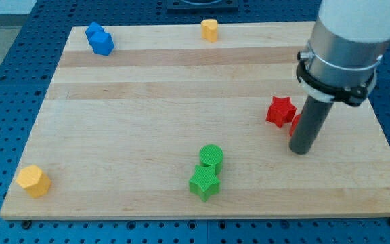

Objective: Push red circle into red star

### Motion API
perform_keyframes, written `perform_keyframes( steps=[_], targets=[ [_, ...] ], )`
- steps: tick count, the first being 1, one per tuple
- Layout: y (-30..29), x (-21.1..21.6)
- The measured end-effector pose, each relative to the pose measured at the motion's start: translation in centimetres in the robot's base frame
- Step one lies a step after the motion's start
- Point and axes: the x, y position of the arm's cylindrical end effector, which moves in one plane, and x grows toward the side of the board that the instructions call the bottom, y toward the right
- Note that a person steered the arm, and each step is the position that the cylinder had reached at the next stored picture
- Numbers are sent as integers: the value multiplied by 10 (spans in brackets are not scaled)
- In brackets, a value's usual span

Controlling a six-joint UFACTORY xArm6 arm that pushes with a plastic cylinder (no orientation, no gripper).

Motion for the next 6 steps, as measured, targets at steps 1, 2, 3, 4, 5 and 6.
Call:
perform_keyframes(
  steps=[1,2,3,4,5,6],
  targets=[
    [0,-7],
    [4,10],
    [32,12],
    [54,4],
    [38,1],
    [27,-13]
  ],
)
